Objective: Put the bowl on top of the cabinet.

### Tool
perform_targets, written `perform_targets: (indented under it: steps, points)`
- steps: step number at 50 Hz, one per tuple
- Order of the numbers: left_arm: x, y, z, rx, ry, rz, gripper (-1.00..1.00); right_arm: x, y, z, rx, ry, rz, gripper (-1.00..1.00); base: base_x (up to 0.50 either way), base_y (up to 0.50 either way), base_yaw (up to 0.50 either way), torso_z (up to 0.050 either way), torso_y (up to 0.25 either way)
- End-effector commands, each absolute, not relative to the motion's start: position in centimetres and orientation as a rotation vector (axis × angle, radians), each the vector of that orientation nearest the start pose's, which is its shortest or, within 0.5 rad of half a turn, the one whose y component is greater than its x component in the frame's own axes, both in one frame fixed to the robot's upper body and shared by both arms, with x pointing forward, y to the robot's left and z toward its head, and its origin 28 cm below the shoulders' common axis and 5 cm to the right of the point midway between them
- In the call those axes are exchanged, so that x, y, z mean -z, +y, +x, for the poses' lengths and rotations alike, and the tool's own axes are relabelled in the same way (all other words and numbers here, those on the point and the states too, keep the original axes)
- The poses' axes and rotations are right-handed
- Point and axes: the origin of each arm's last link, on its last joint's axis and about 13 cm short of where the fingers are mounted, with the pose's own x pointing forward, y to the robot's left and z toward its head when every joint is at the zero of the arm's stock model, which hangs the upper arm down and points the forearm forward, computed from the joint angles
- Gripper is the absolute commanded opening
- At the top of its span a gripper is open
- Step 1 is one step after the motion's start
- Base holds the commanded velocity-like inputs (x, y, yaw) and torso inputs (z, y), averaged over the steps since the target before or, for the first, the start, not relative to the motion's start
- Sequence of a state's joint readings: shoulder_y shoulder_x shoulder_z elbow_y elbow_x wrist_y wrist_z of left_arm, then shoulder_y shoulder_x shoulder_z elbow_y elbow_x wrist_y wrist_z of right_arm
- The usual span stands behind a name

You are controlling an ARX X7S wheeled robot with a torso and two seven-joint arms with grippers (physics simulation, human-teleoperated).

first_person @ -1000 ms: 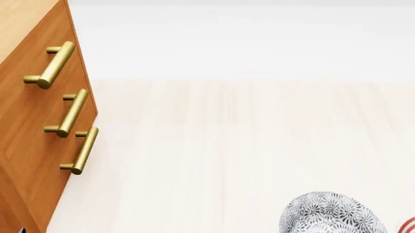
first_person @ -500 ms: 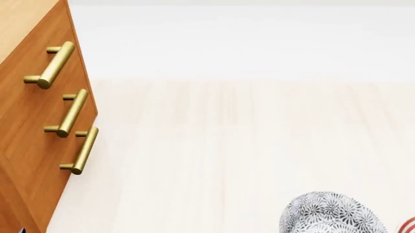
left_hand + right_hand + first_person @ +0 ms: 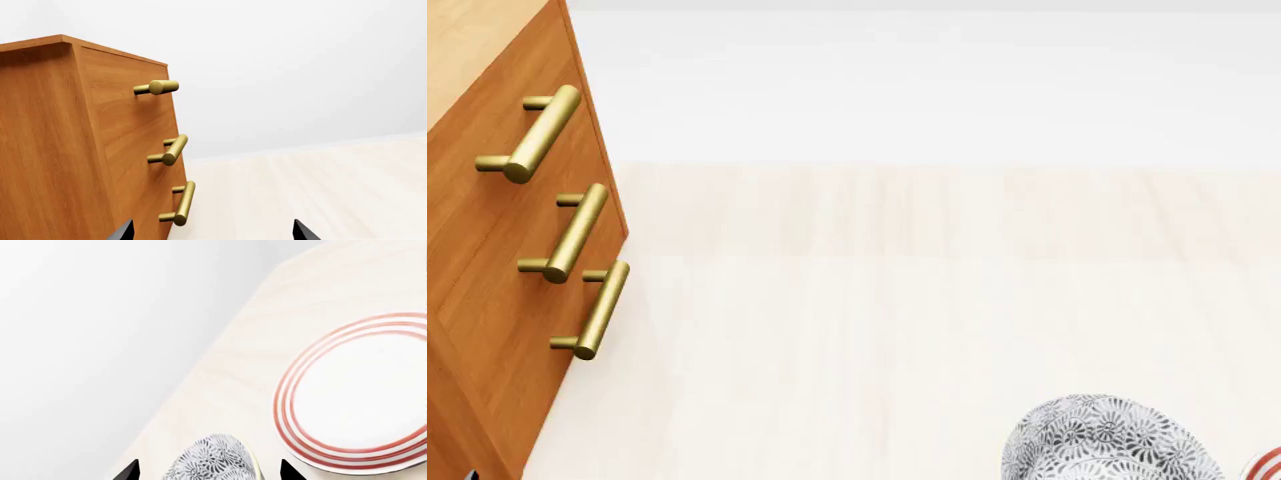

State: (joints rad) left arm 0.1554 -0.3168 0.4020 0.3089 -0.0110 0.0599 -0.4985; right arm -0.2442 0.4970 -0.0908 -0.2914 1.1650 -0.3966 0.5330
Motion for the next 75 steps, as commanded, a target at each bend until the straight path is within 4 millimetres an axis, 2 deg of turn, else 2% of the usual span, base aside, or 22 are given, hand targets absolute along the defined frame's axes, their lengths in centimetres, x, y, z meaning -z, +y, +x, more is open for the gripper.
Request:
perform_targets:
  steps: [1, 17, 37, 65, 75]
  points:
    - [-4.0, 18.8, 16.0, -0.03, -0.184, 0.145, 1.0, -6.8, -17.1, 16.3, 0.454, -0.039, 0.795, 1.0, 0.0, 0.0, 0.0, 0.0, 0.0]
    - [-3.9, 18.8, 16.0, -0.03, -0.182, 0.145, 1.0, -6.8, -17.1, 16.1, 0.486, 0.029, 0.803, 1.0, 0.0, 0.0, 0.0, 0.0, 0.0]
    - [-3.9, 18.8, 16.0, -0.029, -0.181, 0.145, 1.0, -6.4, -16.7, 16.9, 0.471, 0.129, 0.773, 1.0, 0.0, 0.0, 0.0, 0.0, 0.0]
    - [-3.9, 18.8, 16.0, -0.028, -0.183, 0.144, 1.0, -6.3, -16.8, 17.2, 0.479, 0.147, 0.774, 1.0, 0.0, 0.0, 0.0, 0.0, 0.0]
    - [-3.9, 18.8, 15.9, -0.029, -0.184, 0.143, 1.0, -5.7, -17.1, 18.4, 0.521, 0.184, 0.775, 1.0, 0.0, 0.0, 0.0, 0.0, 0.0]
